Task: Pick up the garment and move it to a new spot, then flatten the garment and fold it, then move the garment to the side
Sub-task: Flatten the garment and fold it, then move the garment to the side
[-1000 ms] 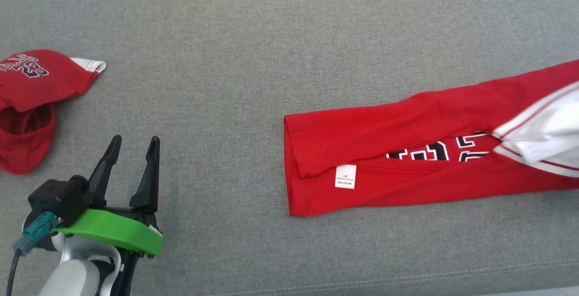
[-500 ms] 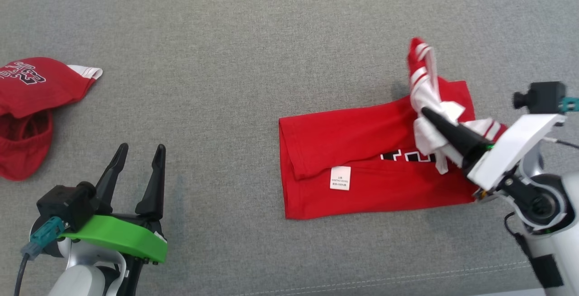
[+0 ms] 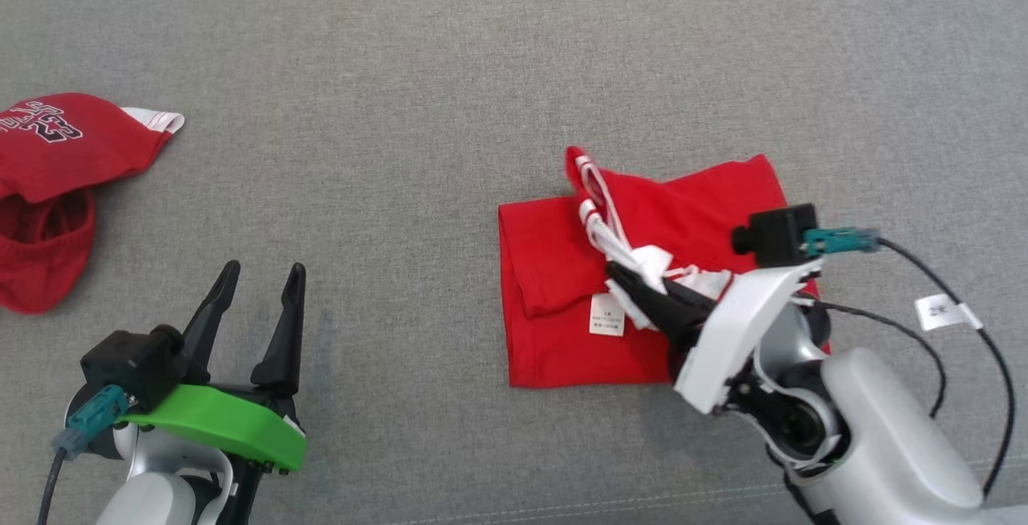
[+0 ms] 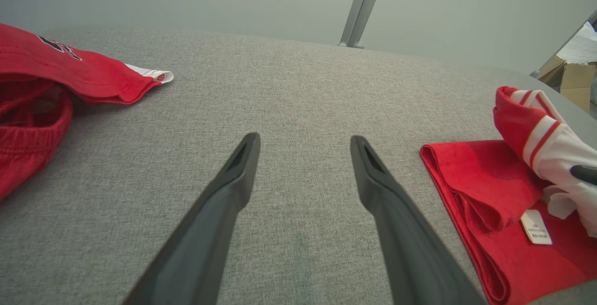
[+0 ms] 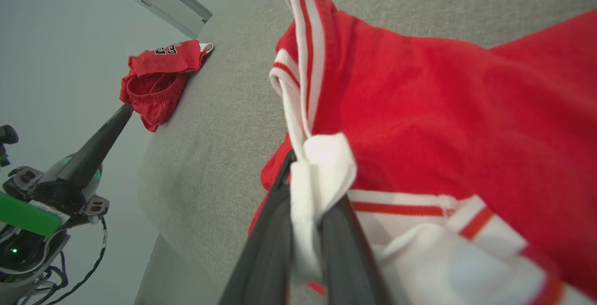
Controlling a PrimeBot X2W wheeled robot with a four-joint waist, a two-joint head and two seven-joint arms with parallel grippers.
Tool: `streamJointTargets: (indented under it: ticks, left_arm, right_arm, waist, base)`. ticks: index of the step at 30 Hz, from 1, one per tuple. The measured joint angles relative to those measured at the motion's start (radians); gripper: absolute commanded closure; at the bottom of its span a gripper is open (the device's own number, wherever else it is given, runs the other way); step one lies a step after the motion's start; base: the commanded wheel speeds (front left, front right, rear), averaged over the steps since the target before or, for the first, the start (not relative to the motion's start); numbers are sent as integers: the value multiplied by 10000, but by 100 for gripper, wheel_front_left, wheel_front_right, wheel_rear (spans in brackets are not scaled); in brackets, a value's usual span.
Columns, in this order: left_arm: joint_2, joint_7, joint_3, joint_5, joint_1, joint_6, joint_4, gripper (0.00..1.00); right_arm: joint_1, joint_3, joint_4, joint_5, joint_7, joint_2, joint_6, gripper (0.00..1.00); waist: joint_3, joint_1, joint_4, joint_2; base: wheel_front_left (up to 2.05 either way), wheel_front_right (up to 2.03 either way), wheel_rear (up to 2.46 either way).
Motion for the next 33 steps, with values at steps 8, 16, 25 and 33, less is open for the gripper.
streamJointTargets:
  ticks: [8, 16, 25, 33]
  left_arm:
    - [-2, 0, -25, 0, -9, -40, 98, 0]
    - [0, 29, -42, -2, -9, -58, 169, 0]
    - [19, 29, 0, -2, -9, -115, 330, 0]
    - [15, 25, 10, -25, -7, -115, 364, 0]
  right_arm:
    - [-262, 612, 600, -940, -585, 648, -443, 100]
    - [-529, 972, 1097, -1430, -965, 677, -731, 0]
    - [-827, 1197, 786, -1287, -1747, 819, -775, 0]
    - [-876, 813, -738, -25, -2566, 828, -690, 0]
  waist:
    - [9, 0, 66, 0]
    - [8, 0, 83, 0]
    - [-15, 0, 22, 0]
    - [-109, 0, -98, 0]
  base:
    - [0, 0, 0]
    - [0, 0, 0]
    - [0, 0, 0]
    - [0, 0, 0]
